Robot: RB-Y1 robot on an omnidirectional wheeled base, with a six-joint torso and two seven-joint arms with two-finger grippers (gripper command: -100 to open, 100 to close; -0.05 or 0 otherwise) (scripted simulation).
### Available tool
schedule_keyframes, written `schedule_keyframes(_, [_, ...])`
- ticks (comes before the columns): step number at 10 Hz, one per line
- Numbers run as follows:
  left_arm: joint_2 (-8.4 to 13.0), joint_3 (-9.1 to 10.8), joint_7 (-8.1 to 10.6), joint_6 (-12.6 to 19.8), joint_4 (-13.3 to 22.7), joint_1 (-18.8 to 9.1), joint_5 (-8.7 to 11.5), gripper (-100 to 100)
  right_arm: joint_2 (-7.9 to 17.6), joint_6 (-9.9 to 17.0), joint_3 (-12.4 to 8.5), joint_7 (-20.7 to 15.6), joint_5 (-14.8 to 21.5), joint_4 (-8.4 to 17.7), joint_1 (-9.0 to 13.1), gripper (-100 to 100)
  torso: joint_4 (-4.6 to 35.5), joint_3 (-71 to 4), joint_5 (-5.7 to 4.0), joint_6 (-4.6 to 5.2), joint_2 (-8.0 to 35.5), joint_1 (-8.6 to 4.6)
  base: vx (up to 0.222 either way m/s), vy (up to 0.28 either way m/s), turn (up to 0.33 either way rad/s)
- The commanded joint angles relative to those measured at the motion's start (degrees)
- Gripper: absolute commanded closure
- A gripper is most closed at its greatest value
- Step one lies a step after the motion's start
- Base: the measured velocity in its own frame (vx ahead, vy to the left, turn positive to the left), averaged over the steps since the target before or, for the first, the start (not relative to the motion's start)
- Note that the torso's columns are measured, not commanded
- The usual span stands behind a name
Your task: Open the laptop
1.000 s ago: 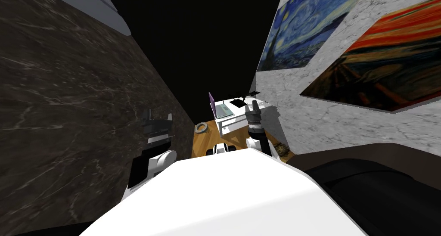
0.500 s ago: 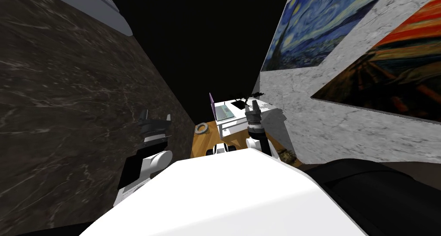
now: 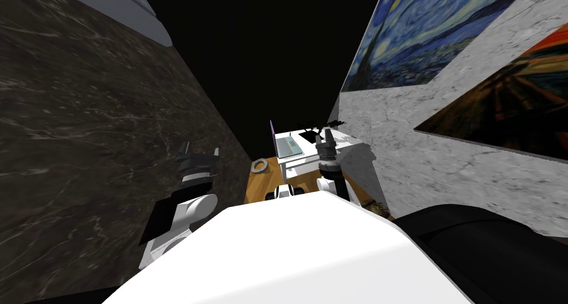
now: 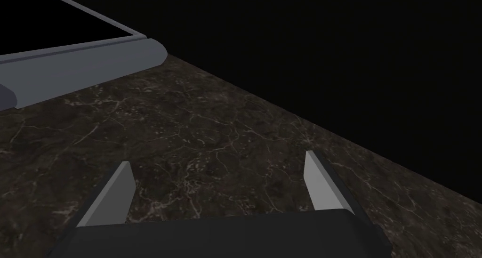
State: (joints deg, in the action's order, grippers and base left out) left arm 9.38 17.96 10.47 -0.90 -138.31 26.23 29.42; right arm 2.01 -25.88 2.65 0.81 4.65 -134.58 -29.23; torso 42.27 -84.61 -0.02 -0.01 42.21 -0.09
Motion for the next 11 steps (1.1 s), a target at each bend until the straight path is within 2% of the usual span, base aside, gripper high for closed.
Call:
schedule_keyframes(1, [0.14, 2.28, 1.63, 4.02, -0.09, -0.87, 2.66, -100, 0.0, 0.0, 0.0, 0.0, 0.0, 0.0, 0.01, 0, 0.0, 0.01, 0.0, 0.02, 0.04, 0.03, 0.081, -0.091, 0.067])
schedule_keyframes(2, [0.14, 2.28, 1.63, 4.73, -0.09, -0.87, 2.66, -100, 0.0, 0.0, 0.0, 0.0, 0.0, 0.0, 0.0, 0, 0.02, 0.04, 0.02, 0.0, 0.07, 0.09, 0.065, -0.086, 0.05])
schedule_keyframes(3, [0.23, 3.67, 2.56, 6.74, -0.03, -1.5, 4.34, -100, 0.0, 0.0, 0.0, 0.0, 0.0, 0.0, 0.01, 0, 0.03, 0.07, 0.03, 0.01, 0.13, 0.13, 0.064, -0.129, 0.102])
schedule_keyframes(4, [0.23, 3.67, 2.56, 7.53, -0.03, -1.5, 4.34, -100, 0.0, 0.0, 0.0, 0.0, 0.0, 0.0, 0.0, 0, 0.03, 0.08, 0.0, 0.0, 0.12, -0.01, 0.054, -0.1, 0.052])
schedule_keyframes(5, [0.35, 5.03, 3.44, 9.59, 0.08, -2.19, 5.99, -100, 0.0, 0.0, 0.0, 0.0, 0.0, 0.0, 0.01, 0, 0.03, 0.08, 0.02, 0.02, 0.14, 0.11, 0.07, -0.111, 0.051])
schedule_keyframes(6, [0.35, 5.03, 3.44, 10.37, 0.08, -2.19, 5.99, -100, 0.0, 0.0, 0.0, 0.0, 0.0, 0.0, 0.01, 0, 0.02, 0.03, 0.03, 0.01, 0.06, 0.08, 0.071, -0.096, 0.046])
schedule_keyframes(7, [0.53, 6.34, 4.26, 12.54, 0.24, -2.92, 7.58, -100, 0.0, 0.0, 0.0, 0.0, 0.0, 0.0, 0.01, 0, 0.01, 0.02, 0.03, 0.01, 0.04, 0.15, 0.063, -0.091, 0.07])
schedule_keyframes(8, [0.53, 6.34, 4.26, 13.23, 0.24, -2.92, 7.58, -100, 0.0, 0.0, 0.0, 0.0, 0.0, 0.0, 0.01, 0, 0.01, 0.03, 0.04, 0.0, 0.07, 0.14, 0.056, -0.086, 0.042])
schedule_keyframes(9, [0.76, 7.61, 5.03, 15.37, 0.43, -3.68, 9.12, -100, 0.0, 0.0, 0.0, 0.0, 0.0, 0.0, 0.01, 0, 0.02, 0.06, 0.04, 0.01, 0.1, 0.13, 0.085, -0.135, 0.056])
schedule_keyframes(10, [0.76, 7.61, 5.03, 16.09, 0.43, -3.68, 9.12, -100, 0.0, 0.0, 0.0, 0.0, 0.0, 0.0, 0.0, 0, 0.01, 0.01, -0.01, 0.01, 0.02, -0.05, 0.057, -0.12, 0.042])
schedule_keyframes(11, [1.05, 8.82, 5.74, 18.36, 0.67, -4.47, 10.6, -100, 0.0, 0.0, 0.0, 0.0, 0.0, 0.0, 0.01, 0, 0.02, 0.05, 0.0, 0.01, 0.11, 0.04, 0.045, -0.143, 0.057])
